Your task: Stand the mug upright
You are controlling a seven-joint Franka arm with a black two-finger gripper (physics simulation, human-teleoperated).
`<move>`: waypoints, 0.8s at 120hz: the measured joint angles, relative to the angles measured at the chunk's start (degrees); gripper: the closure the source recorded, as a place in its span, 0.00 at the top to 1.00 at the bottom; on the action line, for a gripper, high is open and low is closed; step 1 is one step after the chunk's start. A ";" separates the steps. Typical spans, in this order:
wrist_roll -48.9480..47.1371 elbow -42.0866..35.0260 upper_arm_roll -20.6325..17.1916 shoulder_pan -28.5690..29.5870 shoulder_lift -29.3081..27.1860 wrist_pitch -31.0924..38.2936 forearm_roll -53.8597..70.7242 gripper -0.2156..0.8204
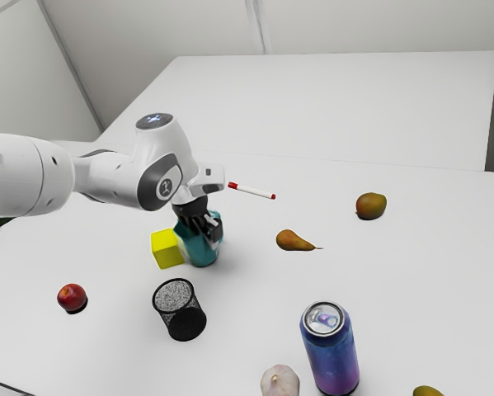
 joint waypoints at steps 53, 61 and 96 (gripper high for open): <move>-0.85 1.91 -1.17 -0.59 -6.89 -2.01 0.45 0.73; -1.07 5.88 -1.25 -0.74 -6.87 -4.30 0.30 0.75; -1.71 30.35 -0.20 0.73 0.77 -25.21 0.46 0.78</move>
